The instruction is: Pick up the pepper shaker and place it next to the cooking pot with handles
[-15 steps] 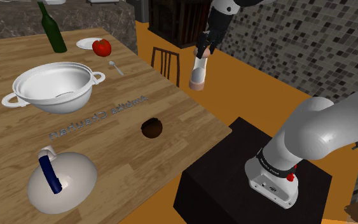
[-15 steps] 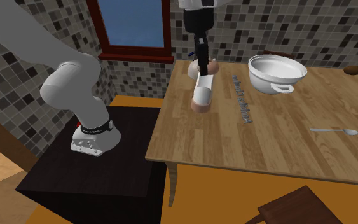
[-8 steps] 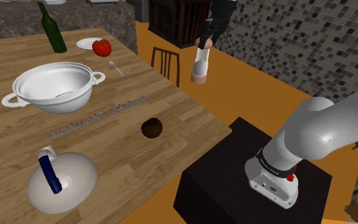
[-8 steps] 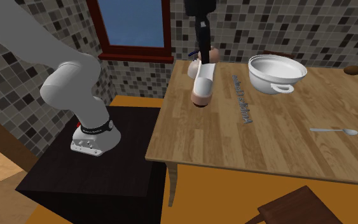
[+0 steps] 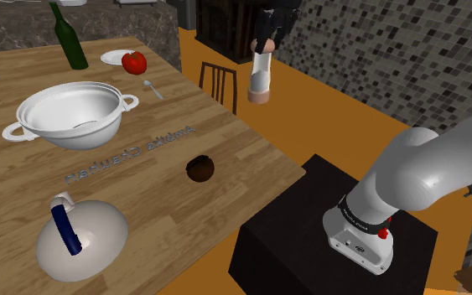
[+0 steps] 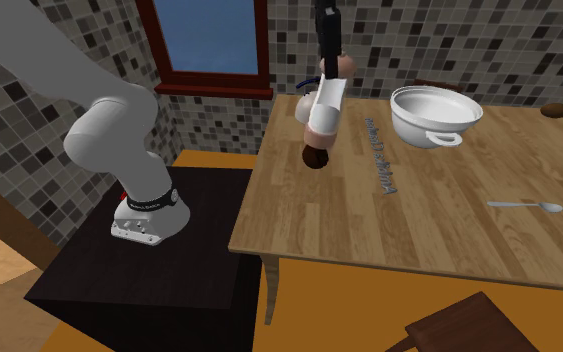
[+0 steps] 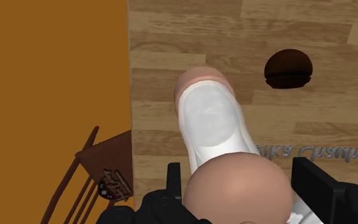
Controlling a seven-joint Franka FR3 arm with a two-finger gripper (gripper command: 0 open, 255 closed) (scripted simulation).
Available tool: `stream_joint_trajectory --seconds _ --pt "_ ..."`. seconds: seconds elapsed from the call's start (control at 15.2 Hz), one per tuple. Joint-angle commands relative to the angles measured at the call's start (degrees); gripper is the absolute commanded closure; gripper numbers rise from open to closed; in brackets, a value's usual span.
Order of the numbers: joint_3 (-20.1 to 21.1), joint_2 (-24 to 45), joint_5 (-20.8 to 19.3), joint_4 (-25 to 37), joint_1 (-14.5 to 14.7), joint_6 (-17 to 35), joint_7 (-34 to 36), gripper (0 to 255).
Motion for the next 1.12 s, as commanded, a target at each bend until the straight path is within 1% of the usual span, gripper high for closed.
stream_joint_trajectory --seconds 0.0,0.26,0.53,0.79,1.06 --pt "1.72 3.13 0.40 2.57 0.70 0.58 2.22 255" --pt "4.98 9.27 0.59 8.12 1.95 1.23 6.64 255" --pt "7.99 15.99 -0.03 14.82 3.19 1.24 11.07 255" --pt "10.68 23.36 -1.49 22.84 4.60 0.46 15.52 255" --pt "12.90 31.53 -3.77 32.53 6.51 -1.36 19.87 255"
